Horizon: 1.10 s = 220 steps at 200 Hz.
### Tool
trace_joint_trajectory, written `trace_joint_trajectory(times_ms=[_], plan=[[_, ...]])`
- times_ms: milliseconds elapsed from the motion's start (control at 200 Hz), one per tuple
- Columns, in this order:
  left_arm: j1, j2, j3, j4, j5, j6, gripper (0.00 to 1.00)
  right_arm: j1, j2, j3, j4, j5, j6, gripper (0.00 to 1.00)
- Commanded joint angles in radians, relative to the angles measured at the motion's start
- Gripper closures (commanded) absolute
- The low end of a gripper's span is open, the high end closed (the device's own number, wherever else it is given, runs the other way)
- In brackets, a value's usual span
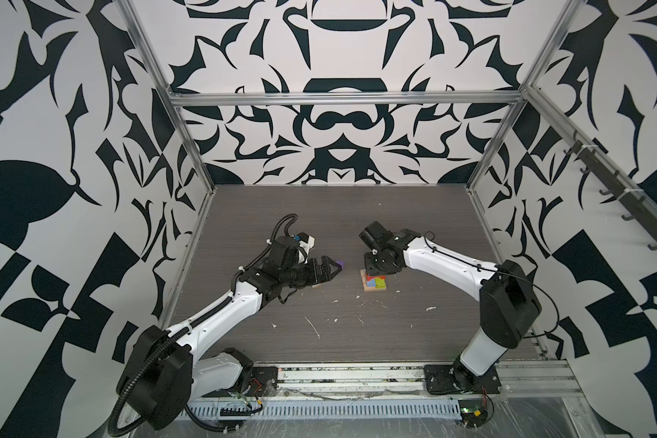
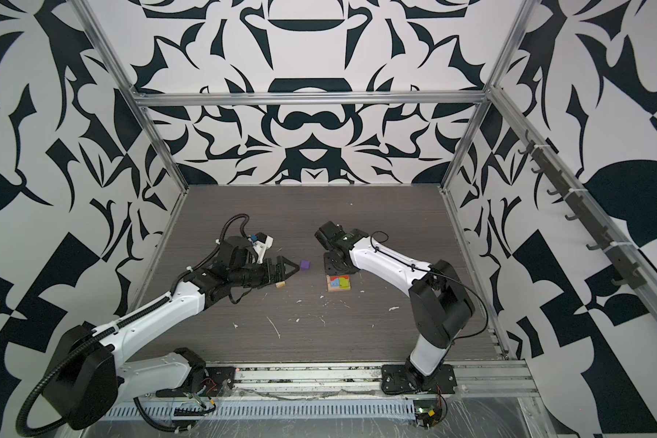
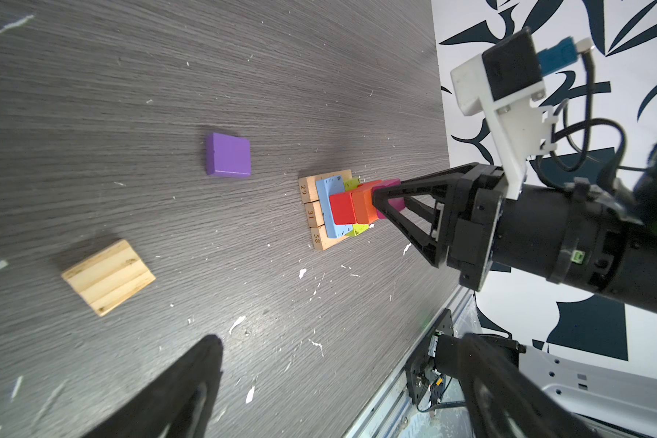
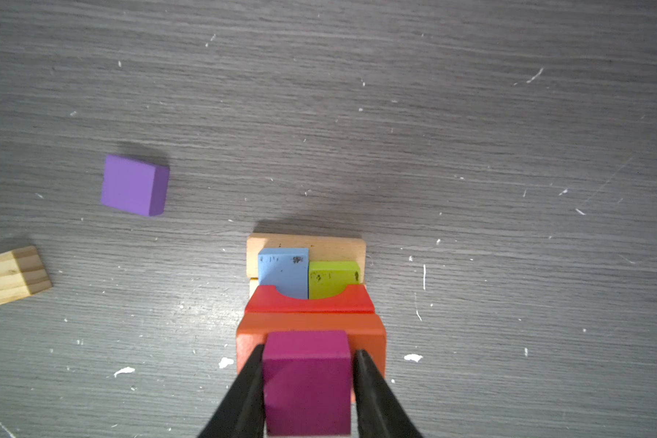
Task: Build the wood block tower
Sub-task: 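Lower the magenta cube onto the orange block with the right gripper, then open the right gripper to release the magenta cube and lift away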
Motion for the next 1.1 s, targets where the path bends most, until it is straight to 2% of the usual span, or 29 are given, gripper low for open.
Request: trace_joint_trajectory(times_ms=[0, 655, 940, 1095], plan=[[-0.004, -0.014, -0.014, 0.009, 0.007, 0.001, 0.00, -0.002, -0.046, 0.002, -0.005, -0.002, 0.017, 0.59], [-0.004, -0.016, -0.015, 0.008, 0.006, 0.000, 0.00, 0.001, -0.073, -0.003, 0.010, -0.006, 0.021, 0.58], [-0.004, 0.001, -0.014, 0.008, 0.000, -0.005, 0.00, 0.002, -0.099, 0.004, -0.004, 0.017, 0.009, 0.52], [-0.004, 0.004, -0.014, -0.004, -0.018, -0.006, 0.00, 0.007, -0.129, 0.000, -0.003, 0.078, -0.005, 0.49]])
